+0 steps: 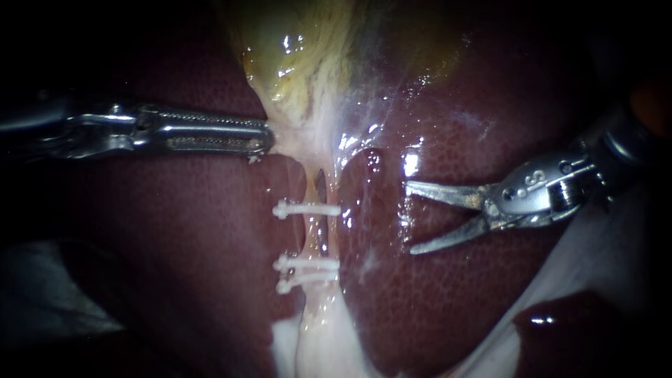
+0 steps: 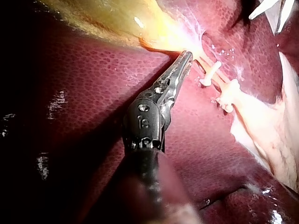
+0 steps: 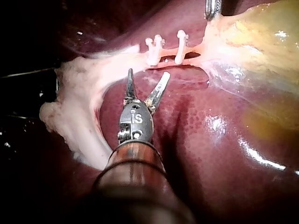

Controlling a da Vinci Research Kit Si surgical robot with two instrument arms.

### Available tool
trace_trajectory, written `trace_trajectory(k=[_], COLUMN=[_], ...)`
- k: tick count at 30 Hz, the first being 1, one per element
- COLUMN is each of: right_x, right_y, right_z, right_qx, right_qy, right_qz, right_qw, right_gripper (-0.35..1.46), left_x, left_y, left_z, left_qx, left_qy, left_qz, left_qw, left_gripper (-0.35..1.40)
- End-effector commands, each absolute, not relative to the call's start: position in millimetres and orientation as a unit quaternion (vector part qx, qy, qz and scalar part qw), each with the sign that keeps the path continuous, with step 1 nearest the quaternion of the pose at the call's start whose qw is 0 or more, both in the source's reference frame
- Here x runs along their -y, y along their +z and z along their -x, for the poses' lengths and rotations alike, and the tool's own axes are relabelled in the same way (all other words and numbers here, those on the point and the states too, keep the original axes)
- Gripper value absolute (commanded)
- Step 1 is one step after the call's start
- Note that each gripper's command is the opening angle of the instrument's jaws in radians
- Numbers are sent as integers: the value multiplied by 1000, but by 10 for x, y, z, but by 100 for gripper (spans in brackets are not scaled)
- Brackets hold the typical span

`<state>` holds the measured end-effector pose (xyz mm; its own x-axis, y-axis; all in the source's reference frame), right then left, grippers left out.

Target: Go to the cutting position left tube

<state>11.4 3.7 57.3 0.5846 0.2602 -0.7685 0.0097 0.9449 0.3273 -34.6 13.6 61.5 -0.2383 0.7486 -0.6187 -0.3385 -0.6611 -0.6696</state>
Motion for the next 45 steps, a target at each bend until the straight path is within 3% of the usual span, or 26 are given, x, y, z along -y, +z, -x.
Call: trace_trajectory(k=[1,11,17,32,45], right_x=[-38,-38,-30,3,10], right_y=[573,573,581,627,675], right_z=[-113,-116,-132,-204,-225], right_qx=[-450,-454,-463,-470,-465], right_qy=[71,68,55,66,78], right_qz=[-149,-157,-170,-223,-257], right_qw=[878,874,868,852,843], right_gripper=[144,144,144,144,144], left_x=[-138,-143,-141,-141,-139], left_y=[611,546,543,542,540], left_z=[343,305,306,307,309], left_qx=[206,206,205,205,204], left_qy=[759,751,751,751,751], left_qz=[503,515,514,514,514], left_qw=[357,360,361,361,362], left_gripper=[-35,-35,-35,-35,-35])
